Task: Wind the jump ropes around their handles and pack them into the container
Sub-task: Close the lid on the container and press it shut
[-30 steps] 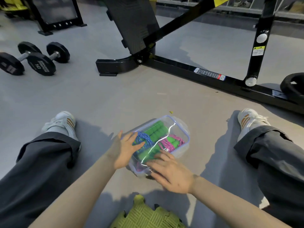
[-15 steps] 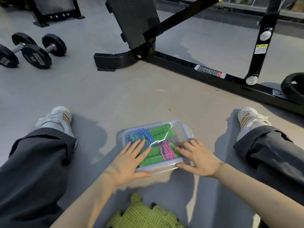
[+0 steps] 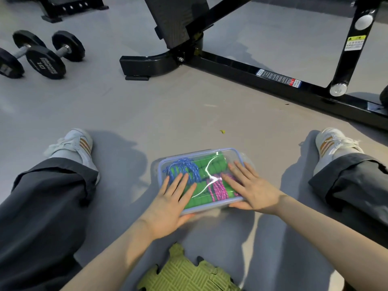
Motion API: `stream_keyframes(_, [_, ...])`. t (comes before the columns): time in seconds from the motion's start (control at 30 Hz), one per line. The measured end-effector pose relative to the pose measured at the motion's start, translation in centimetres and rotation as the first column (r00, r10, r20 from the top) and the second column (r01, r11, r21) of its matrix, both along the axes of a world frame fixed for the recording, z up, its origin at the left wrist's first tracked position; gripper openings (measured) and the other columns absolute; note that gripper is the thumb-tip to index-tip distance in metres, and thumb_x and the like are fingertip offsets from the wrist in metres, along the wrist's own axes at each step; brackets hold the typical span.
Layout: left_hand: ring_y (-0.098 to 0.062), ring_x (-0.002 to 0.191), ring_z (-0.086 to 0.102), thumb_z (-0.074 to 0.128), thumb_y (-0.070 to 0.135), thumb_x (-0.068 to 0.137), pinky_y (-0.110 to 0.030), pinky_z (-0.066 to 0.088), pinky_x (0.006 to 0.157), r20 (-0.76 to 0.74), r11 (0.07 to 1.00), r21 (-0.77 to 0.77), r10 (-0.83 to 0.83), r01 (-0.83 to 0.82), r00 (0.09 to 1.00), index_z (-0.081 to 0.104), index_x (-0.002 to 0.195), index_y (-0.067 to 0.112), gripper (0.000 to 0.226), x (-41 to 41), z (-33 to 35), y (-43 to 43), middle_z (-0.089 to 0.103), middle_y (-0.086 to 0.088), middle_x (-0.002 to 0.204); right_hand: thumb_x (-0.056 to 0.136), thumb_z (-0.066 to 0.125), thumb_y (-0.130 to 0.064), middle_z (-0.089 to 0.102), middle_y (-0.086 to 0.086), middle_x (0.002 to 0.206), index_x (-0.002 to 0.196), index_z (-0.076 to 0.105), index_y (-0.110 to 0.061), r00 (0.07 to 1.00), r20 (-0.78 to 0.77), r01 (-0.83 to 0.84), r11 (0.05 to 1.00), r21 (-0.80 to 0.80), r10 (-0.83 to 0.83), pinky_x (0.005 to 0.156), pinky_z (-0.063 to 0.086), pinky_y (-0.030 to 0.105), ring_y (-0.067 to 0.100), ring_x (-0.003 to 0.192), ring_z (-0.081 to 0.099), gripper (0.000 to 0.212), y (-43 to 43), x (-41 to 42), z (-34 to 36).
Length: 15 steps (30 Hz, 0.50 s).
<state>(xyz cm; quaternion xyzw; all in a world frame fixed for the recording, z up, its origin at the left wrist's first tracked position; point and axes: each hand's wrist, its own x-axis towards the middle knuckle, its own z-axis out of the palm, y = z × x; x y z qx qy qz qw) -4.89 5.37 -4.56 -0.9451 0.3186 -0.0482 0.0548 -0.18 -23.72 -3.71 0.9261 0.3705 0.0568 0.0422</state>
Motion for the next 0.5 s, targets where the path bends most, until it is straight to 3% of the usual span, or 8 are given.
stream_keyframes(0.1, [-0.038, 0.129, 0.046, 0.032, 0.052, 0.090, -0.051, 0.027, 0.103, 0.023, 1.000, -0.007, -0.009, 0.009, 1.000, 0.028, 0.145, 0.010, 0.069, 1.0, 0.1, 0.3, 0.046, -0.023, 0.141, 0.092, 0.019, -0.065, 0.052, 0.029, 0.130, 0.133, 0.040, -0.012, 0.995, -0.043, 0.086, 0.996, -0.006, -0.086, 0.103, 0.032, 0.054, 0.048, 0.117, 0.051, 0.071, 0.5, -0.5, 0.3])
stream_keyframes(0.2, [-0.029, 0.127, 0.051, 0.035, 0.059, 0.086, -0.053, 0.024, 0.103, 0.072, 0.994, 0.103, -0.055, 0.047, 0.996, 0.016, 0.153, 0.022, 0.079, 3.7, 1.2, 1.3, 0.051, -0.016, 0.139, 0.088, 0.022, -0.070, 0.055, 0.024, 0.128, 0.133, 0.042, -0.014, 0.971, -0.107, 0.222, 0.974, 0.053, -0.215, 0.100, 0.039, 0.054, 0.045, 0.113, 0.055, 0.074, 1.6, -2.2, 1.1])
stream_keyframes(0.27, [-0.032, 0.124, 0.053, 0.055, 0.059, 0.082, -0.053, 0.021, 0.106, 0.119, 0.983, 0.172, -0.083, 0.061, 0.989, 0.044, 0.141, 0.029, 0.067, 5.3, 2.2, 1.5, 0.057, -0.018, 0.132, 0.086, 0.027, -0.071, 0.057, 0.018, 0.127, 0.132, 0.047, -0.016, 0.958, -0.142, 0.269, 0.955, 0.127, -0.251, 0.103, 0.033, 0.050, 0.039, 0.108, 0.056, 0.075, 2.0, -3.8, 1.5])
stream_keyframes(0.33, [-0.035, 0.125, 0.046, 0.059, 0.025, 0.091, -0.049, 0.006, 0.117, 0.277, 0.992, 0.118, -0.063, 0.031, 0.959, 0.059, 0.125, 0.027, 0.034, 6.5, 2.6, 1.2, 0.061, -0.020, 0.124, 0.087, 0.031, -0.067, 0.061, 0.011, 0.123, 0.128, 0.051, -0.016, 0.967, -0.159, 0.231, 0.951, 0.207, -0.200, 0.100, 0.029, 0.042, 0.030, 0.101, 0.058, 0.069, 2.4, -5.2, 2.3])
stream_keyframes(0.37, [-0.034, 0.124, 0.044, 0.061, 0.011, 0.087, -0.044, -0.002, 0.118, 0.300, 0.998, 0.064, -0.007, -0.013, 0.954, 0.060, 0.122, 0.026, 0.037, 6.5, 3.3, 0.6, 0.060, -0.021, 0.124, 0.089, 0.031, -0.064, 0.064, 0.006, 0.118, 0.124, 0.054, -0.015, 0.975, -0.164, 0.191, 0.949, 0.251, -0.153, 0.097, 0.030, 0.037, 0.025, 0.097, 0.057, 0.064, 2.5, -5.6, 2.9])
stream_keyframes(0.43, [-0.032, 0.129, 0.042, 0.068, 0.002, 0.080, -0.045, -0.005, 0.117, 0.242, 0.994, 0.044, 0.088, -0.101, 0.966, 0.053, 0.132, 0.027, 0.060, 5.7, 5.1, -1.8, 0.046, -0.025, 0.137, 0.094, 0.028, -0.057, 0.065, -0.001, 0.107, 0.118, 0.058, -0.016, 0.979, -0.192, 0.118, 0.949, 0.293, -0.062, 0.093, 0.032, 0.031, 0.019, 0.093, 0.052, 0.056, 2.6, -5.9, 3.9])
stream_keyframes(0.5, [-0.031, 0.143, 0.018, 0.054, 0.014, 0.092, -0.052, 0.002, 0.117, 0.070, 0.965, 0.174, 0.187, -0.196, 0.980, 0.026, 0.151, 0.022, 0.066, 3.5, 5.1, -3.9, 0.017, -0.022, 0.155, 0.095, 0.026, -0.055, 0.060, 0.002, 0.120, 0.123, 0.055, -0.018, 0.977, -0.211, 0.088, 0.959, 0.271, -0.030, 0.105, 0.029, 0.035, 0.022, 0.111, 0.049, 0.055, 2.4, -5.5, 3.8])
